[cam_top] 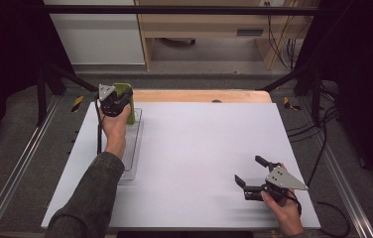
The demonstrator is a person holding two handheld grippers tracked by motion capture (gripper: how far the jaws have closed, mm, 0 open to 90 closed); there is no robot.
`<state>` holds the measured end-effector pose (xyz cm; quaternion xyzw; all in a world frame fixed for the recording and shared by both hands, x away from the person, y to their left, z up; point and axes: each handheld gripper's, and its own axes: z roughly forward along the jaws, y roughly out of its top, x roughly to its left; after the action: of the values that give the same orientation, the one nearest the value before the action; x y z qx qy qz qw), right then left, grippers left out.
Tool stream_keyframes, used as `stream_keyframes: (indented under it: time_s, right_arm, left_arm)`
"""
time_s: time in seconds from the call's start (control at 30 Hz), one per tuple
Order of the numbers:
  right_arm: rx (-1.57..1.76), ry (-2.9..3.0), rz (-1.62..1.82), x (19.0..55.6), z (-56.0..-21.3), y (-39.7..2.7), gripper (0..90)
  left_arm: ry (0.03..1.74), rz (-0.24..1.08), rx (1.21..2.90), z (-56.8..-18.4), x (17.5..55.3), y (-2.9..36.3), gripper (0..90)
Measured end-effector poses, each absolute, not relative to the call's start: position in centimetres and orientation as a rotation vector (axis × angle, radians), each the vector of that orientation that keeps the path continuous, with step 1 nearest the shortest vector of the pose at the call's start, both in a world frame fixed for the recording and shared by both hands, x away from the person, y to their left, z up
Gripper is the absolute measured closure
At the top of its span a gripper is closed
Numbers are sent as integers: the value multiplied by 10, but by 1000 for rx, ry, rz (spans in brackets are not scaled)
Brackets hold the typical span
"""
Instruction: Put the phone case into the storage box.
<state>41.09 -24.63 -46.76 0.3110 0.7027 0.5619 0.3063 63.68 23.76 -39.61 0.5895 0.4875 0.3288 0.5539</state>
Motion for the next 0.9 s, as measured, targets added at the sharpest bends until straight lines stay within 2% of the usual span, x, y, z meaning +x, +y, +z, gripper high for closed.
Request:
stream_keyframes:
  time_s: [0.9]
  right_arm:
    - [833,1861,1493,412,-468,-246,43]
  left_arm:
    - [1172,761,1422,-407,645,232,872]
